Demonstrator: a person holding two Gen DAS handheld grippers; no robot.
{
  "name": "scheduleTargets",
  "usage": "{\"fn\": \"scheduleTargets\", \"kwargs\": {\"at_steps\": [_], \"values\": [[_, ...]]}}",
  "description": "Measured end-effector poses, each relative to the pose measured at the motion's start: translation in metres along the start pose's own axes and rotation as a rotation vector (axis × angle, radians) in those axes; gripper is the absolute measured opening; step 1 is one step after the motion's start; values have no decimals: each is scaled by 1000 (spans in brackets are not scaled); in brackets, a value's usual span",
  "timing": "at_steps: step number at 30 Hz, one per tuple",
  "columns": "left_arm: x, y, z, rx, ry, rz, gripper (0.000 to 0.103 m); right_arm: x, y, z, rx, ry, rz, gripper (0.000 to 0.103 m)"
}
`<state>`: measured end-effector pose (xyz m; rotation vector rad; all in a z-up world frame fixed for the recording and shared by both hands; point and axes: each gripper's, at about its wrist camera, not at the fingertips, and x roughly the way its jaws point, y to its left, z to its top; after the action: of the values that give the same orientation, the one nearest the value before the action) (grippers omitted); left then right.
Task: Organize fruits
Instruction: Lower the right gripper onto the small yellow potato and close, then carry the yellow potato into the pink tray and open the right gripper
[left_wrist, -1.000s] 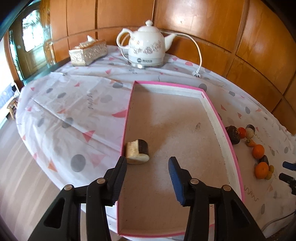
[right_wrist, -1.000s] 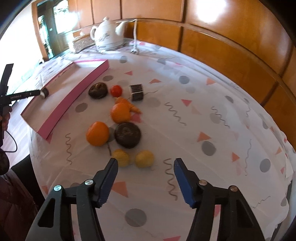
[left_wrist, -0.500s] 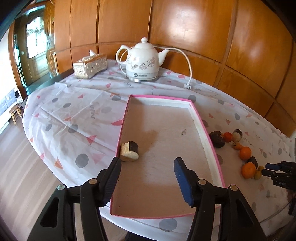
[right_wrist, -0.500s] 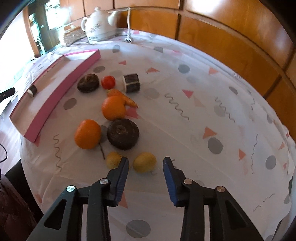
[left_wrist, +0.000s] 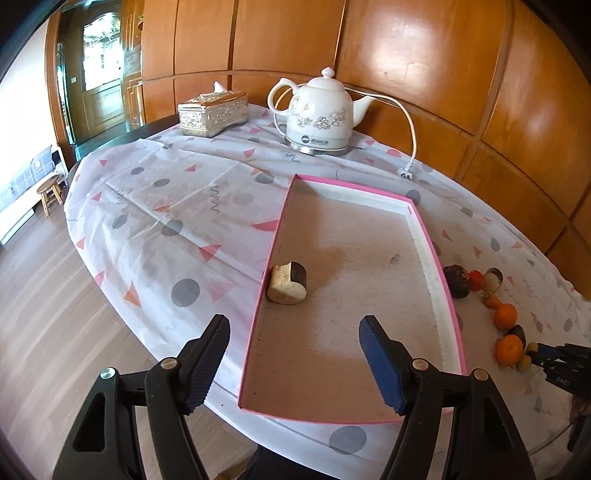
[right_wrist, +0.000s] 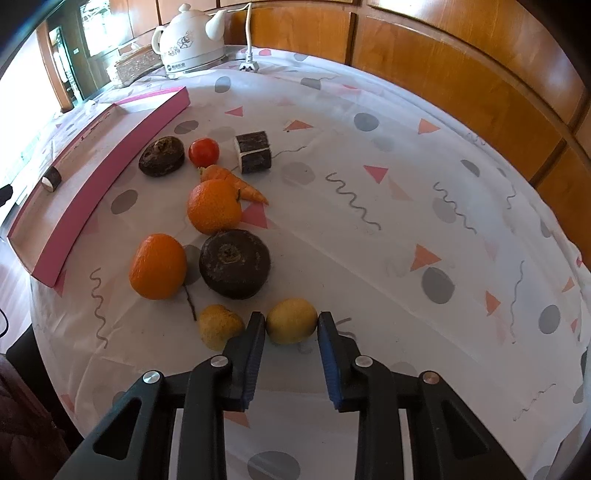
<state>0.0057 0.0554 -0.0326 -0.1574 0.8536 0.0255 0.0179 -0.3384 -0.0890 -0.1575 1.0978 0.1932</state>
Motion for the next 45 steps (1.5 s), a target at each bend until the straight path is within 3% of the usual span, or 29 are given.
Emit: {"fn": "scheduleTargets", "kwargs": {"at_steps": [12, 15, 26, 34, 45], "values": [[-2, 3, 1, -3, -13, -2, 77, -23, -6, 4, 42, -58, -5, 29], [-4, 4, 2, -10, -18, -15, 83, -35, 1, 7, 28, -80, 9, 29], [-5, 12, 3, -46, -24, -23, 86, -69, 94, 49, -115, -215, 174, 29], [-4, 19, 1, -70, -20, -19, 86, -57, 171, 76, -214, -223, 273, 29], [2, 30, 1, -111, -9, -16, 87, -26, 220, 97, -241, -175, 266, 29]]}}
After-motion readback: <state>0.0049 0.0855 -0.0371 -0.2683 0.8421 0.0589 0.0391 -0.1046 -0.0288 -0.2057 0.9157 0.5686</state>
